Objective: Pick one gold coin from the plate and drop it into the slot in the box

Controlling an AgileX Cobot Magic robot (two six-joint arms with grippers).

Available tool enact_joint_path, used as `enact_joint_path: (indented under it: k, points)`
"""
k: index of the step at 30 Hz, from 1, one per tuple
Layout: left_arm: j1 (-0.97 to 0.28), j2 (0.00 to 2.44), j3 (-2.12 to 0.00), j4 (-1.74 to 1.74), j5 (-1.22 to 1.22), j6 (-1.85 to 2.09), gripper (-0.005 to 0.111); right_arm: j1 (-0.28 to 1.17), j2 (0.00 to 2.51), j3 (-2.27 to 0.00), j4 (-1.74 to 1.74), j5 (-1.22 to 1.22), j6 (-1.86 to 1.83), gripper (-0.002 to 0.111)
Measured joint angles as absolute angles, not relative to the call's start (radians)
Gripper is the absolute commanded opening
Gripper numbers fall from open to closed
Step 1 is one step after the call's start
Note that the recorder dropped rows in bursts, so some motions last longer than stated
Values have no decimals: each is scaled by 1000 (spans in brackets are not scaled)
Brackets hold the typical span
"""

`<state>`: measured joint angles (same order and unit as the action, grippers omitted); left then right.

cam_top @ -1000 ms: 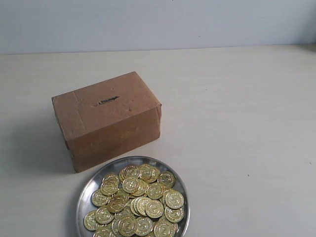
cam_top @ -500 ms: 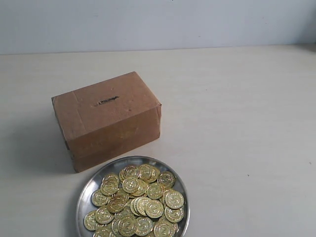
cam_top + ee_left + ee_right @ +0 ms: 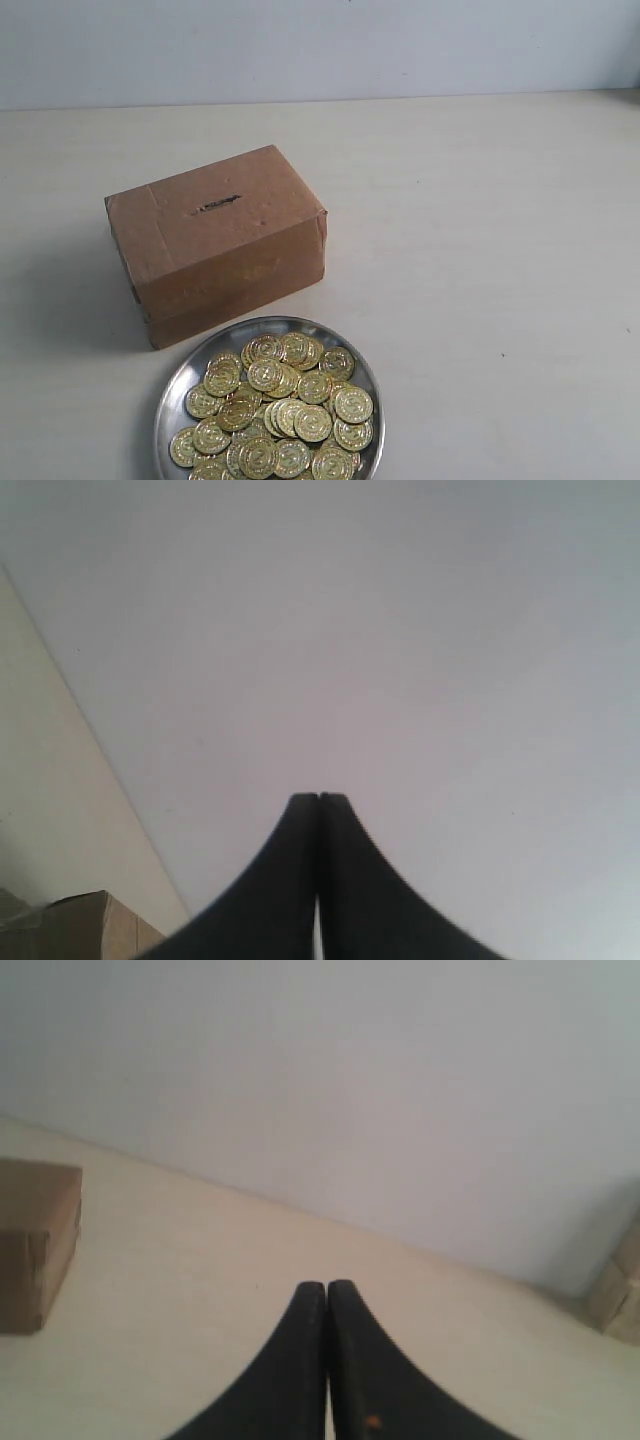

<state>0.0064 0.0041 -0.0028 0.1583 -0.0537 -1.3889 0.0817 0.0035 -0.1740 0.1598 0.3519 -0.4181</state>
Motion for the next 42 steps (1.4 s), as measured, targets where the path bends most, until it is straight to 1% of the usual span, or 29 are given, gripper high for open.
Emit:
enact_joint_path:
  k: [4,8,13,20,31,33,34,39,42]
  points:
    - [6,4,-3,140,-52,-1387,0,82,3,-78,158,351,-418,0]
    - [6,4,-3,51,-29,-1369,0,82,5,-9,158,353,-418,0]
    - [6,4,-3,-64,100,-1365,0,82,5,-4,158,322,-418,0]
    - [6,4,-3,-89,330,-1365,0,82,5,-4,158,303,-418,0]
    - [6,4,-3,-91,366,-1353,0,82,5,-4,183,300,-416,0]
    - [6,4,-3,-93,366,-1194,0,82,5,-4,183,300,-416,0]
    - [6,4,-3,-93,366,-988,0,82,5,-4,183,299,-416,0]
    - [6,4,-3,-91,362,-319,0,82,5,-4,183,299,-416,0]
    - [6,4,-3,-91,349,-117,0,82,5,-4,183,299,-416,0]
